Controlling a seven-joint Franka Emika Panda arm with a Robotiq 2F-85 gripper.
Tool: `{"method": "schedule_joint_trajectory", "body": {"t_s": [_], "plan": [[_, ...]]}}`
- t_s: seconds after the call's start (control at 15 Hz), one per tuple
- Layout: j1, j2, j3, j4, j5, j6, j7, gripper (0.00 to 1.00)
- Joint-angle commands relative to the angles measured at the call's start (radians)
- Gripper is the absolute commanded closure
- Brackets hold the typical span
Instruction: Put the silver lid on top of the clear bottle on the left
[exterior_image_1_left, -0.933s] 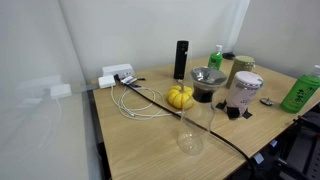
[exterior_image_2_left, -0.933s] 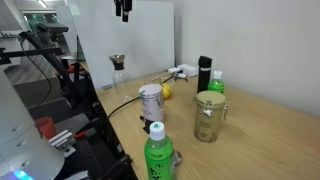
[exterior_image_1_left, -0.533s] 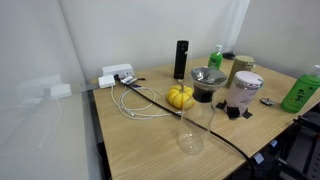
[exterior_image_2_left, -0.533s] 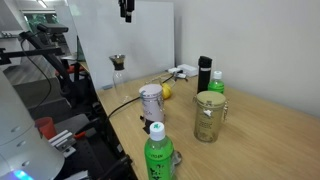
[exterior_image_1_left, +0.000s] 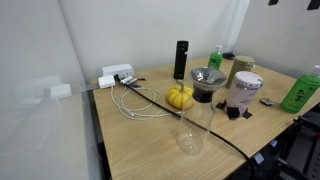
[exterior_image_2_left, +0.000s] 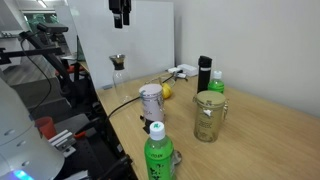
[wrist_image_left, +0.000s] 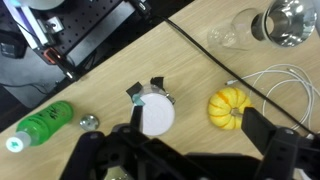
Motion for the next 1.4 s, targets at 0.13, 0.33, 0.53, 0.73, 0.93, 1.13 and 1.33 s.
{"method": "schedule_joint_trajectory", "body": {"t_s": [0.13,0.33,0.53,0.73,0.93,1.13,1.33], "plan": [[-0.023,-0.062,0.013,-0.040,0.005,-0.004,0.049,0.00],[-0.023,-0.059,0.015,-0.041,0.004,-0.002,0.058,0.00],[-0.062,-0.063,0.022,-0.064,-0.010,0.050,0.128,0.00],[-0.121,-0.103,-0.002,-0.131,-0.040,0.143,0.199,0.00],[-0.190,-0.138,-0.033,-0.207,-0.064,0.239,0.250,0.00],[-0.204,-0.117,-0.056,-0.202,-0.075,0.219,0.244,0.00],[-0.205,-0.126,-0.056,-0.210,-0.077,0.222,0.245,0.00]]}}
